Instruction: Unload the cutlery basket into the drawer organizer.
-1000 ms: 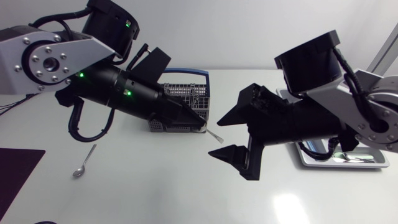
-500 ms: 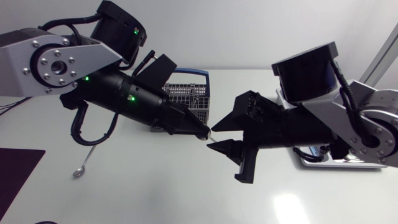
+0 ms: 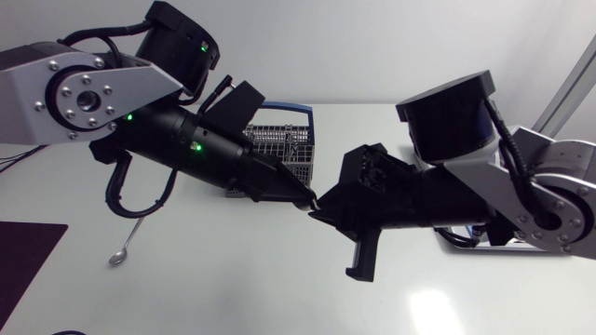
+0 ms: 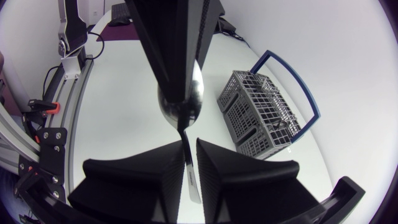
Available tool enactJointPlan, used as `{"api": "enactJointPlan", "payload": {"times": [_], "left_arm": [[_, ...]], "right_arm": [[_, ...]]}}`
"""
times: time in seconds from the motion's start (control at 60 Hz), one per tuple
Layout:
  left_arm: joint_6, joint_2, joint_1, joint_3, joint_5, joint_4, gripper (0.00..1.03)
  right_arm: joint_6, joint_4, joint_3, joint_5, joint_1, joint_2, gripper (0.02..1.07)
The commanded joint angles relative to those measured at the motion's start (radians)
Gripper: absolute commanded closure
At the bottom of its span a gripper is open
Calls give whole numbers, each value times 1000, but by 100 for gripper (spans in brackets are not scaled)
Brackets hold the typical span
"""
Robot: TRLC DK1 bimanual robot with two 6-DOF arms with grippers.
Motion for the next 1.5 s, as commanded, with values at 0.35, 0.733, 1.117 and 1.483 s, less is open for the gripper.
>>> {"api": "enactJointPlan", "payload": {"times": [0.35, 0.733, 1.117, 1.483], "left_arm": [[15, 12, 14, 6, 21, -11, 62], [-99, 23, 109, 92, 15, 22, 17], [-232, 92, 184, 131, -323, 87, 17], [-378, 236, 216, 189, -432, 90, 18]], "right_arm": [[-7, -14, -22, 4, 3, 6, 102], [-24, -46, -50, -2, -14, -2, 101], [-142, -104, -113, -45, -143, -51, 101], [-458, -261, -133, -126, -450, -97, 101]]}}
